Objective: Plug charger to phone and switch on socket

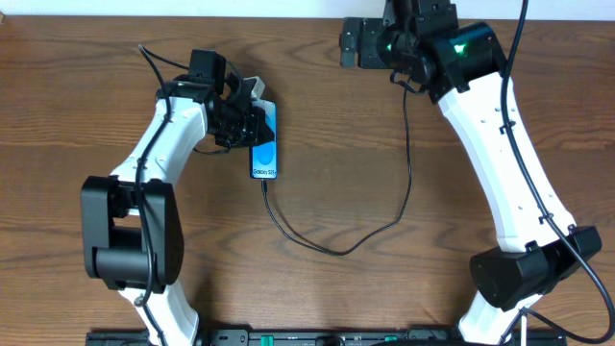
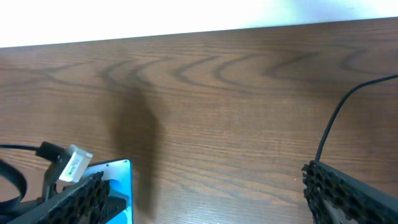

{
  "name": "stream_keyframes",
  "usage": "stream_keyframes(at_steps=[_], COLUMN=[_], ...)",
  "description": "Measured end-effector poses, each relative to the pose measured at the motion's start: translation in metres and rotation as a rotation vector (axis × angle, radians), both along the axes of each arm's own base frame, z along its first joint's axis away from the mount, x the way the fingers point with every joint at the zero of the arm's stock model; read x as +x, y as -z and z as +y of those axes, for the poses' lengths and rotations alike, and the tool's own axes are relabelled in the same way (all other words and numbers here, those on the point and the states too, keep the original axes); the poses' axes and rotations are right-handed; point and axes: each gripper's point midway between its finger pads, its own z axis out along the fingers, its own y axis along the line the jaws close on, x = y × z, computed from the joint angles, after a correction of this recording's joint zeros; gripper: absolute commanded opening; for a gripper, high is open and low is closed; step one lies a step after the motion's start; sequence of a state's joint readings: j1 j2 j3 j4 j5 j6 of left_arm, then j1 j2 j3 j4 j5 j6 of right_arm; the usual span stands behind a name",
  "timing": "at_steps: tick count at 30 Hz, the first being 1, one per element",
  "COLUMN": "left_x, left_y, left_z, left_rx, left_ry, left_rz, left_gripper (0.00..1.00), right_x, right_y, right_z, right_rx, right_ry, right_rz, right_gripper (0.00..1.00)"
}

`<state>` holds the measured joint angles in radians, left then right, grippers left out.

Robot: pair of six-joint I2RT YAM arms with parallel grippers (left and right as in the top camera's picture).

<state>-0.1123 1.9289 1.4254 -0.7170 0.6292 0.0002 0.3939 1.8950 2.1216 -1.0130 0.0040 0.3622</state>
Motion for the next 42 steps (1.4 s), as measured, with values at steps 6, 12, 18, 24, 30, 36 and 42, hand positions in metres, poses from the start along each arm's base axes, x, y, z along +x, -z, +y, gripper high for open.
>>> stream_keyframes(at_steps=[6,12,18,24,30,36,42], left_x=[-0.001,-0.001,-0.002,-0.002,-0.002,-0.002,0.0], left_y=[0.017,0.018,0.03,0.038,0.038,0.038,0.042], left_z=[-0.002,-0.003,-0.003,-0.003,-0.005,-0.01,-0.012], left_rx=[-0.007,-0.013,-0.011,-0.009,-0.009,-0.009,-0.01], left_ry=[0.003,0.005,0.006,0.006,0.01,0.022,0.026], left_rz=[0.044,0.046,0.075,0.087,0.082,0.078,0.074], left_gripper=[0.07,0.07,0.07,0.07,0.08,0.07,0.07], right_x=[-0.001,-0.001,-0.001,-0.001,-0.001,-0.001,-0.001], right_y=[0.0,0.0,0.0,0.0,0.0,0.0,0.0], right_z=[0.001,0.001,0.001,0.001,0.001,0.001,0.001], right_rx=[0.0,0.0,0.0,0.0,0.0,0.0,0.0], right_ry=[-0.003,-0.003,-0.003,-0.003,-0.003,-0.003,-0.003], right_rz=[0.0,0.0,0.0,0.0,0.0,0.0,0.0], right_gripper=[0.99,0.99,0.99,0.99,0.99,0.99,0.99])
